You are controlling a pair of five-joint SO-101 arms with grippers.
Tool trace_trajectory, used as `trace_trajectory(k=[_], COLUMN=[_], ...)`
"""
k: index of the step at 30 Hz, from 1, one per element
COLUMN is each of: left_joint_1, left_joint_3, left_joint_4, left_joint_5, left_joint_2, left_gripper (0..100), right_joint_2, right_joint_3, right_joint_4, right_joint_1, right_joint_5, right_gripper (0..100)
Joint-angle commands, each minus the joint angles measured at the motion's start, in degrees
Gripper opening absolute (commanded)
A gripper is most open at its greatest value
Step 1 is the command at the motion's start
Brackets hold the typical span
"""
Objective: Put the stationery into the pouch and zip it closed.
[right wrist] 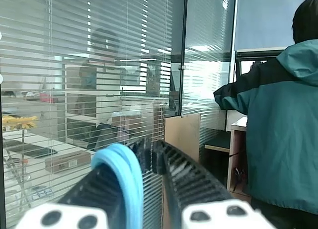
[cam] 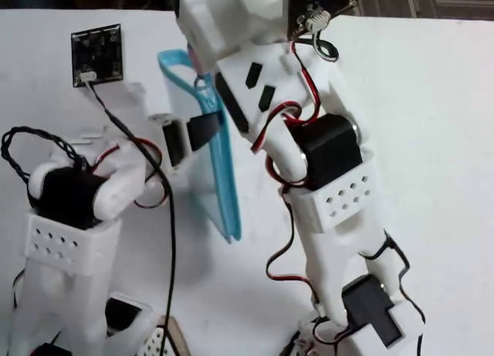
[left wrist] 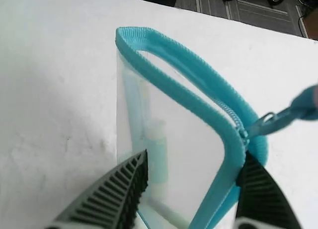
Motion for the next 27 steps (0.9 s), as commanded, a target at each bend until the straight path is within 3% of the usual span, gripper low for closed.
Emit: trace_trajectory(k=[1,4,8,11,27], left_joint_1=[0.7,0.8,1.2,1.2,1.2], left_joint_3=[-0.1,0.0,0.3,0.4,-0.1], left_joint_4=[-0.1,-0.6,-3.0,-3.5,-1.1], left_joint_5=[0.1,-0.1,-7.6,-9.1,-11.0], left_joint_2=[-0.9,-0.6,-0.6,-0.6,-0.9], left_gripper=[29,26,12,2,2], right_joint_2=[-2.9,-3.4,-3.4,-3.4,-5.8], right_joint_3=[-2.5,-2.6,-2.7,-2.7,-2.7], right_joint_4=[-0.2,-0.2,-0.3,-0.3,-0.2], right_joint_1=[0.1,0.0,0.0,0.2,1.6], right_joint_5=[0.3,0.1,0.1,0.1,0.4], right_gripper=[1.5,1.5,1.5,1.5,1.5])
